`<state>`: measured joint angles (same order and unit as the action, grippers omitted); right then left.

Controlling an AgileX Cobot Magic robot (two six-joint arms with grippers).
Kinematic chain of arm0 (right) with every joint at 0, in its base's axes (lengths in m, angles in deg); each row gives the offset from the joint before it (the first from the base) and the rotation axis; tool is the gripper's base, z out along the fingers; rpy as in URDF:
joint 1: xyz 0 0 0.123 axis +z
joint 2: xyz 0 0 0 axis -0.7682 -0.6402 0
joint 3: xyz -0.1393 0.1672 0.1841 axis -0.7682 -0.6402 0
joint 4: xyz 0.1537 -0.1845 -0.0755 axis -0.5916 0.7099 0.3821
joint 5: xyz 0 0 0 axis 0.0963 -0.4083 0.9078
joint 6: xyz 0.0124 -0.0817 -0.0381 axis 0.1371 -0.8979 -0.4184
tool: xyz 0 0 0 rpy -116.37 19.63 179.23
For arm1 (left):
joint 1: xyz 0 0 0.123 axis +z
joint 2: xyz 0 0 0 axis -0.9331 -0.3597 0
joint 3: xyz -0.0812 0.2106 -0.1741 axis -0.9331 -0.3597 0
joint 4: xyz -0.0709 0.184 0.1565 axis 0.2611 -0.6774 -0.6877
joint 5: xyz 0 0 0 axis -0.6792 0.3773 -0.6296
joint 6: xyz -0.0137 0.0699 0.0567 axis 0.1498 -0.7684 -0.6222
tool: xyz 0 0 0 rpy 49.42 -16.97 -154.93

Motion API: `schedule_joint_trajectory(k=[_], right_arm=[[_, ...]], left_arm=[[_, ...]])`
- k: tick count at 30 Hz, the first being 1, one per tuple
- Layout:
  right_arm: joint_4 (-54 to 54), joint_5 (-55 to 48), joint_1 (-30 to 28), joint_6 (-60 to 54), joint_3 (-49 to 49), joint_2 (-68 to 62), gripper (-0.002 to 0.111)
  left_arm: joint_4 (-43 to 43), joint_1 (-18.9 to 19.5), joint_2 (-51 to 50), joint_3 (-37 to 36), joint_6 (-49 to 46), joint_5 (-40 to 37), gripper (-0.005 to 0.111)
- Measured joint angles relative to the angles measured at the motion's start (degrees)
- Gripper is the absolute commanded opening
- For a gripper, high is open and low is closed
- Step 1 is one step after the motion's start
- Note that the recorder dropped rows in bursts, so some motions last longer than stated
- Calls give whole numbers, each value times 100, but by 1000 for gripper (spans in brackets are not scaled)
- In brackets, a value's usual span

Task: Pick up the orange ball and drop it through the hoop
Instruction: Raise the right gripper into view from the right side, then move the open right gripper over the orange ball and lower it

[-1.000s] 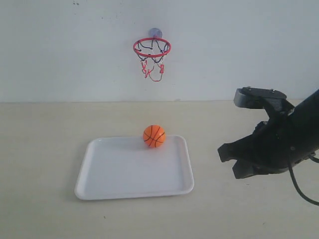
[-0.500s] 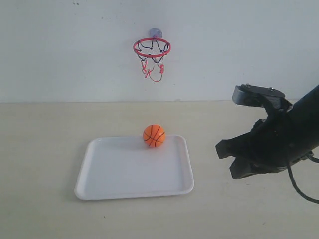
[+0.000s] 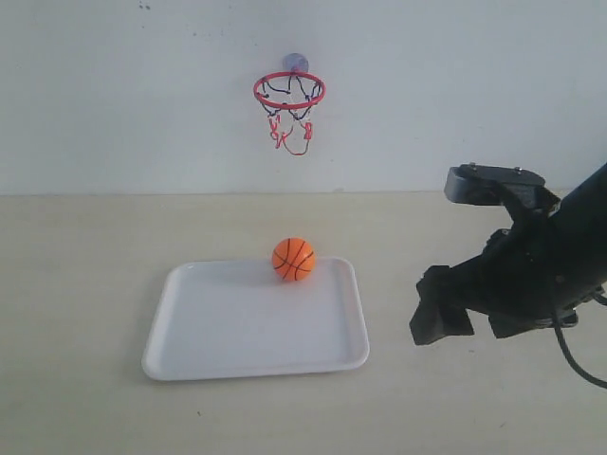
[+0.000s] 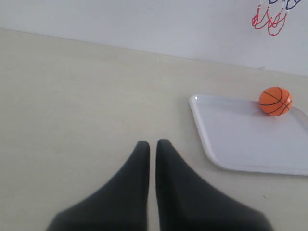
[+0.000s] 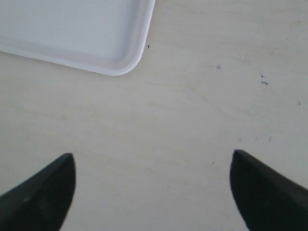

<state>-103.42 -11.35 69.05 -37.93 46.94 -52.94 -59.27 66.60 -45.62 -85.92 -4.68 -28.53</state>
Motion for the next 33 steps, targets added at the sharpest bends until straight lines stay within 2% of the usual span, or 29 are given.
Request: schedule_joint_trajectory(k=[10,15,25,30,33], right_arm=[[63,75,0,-21,12,0,94],[83,85,75,-88,402,-57,94],[87,85,597,-228,2275,-1410,94],[87,143,968,-188,4009,-2940,94],[87,171,973,-131,4726,-3640,94]], left_arm=[[0,0,0,0,0,0,4],[0,0,0,0,0,0,4],[0,0,0,0,0,0,4],[0,0,0,0,0,0,4],[0,0,0,0,0,0,4]])
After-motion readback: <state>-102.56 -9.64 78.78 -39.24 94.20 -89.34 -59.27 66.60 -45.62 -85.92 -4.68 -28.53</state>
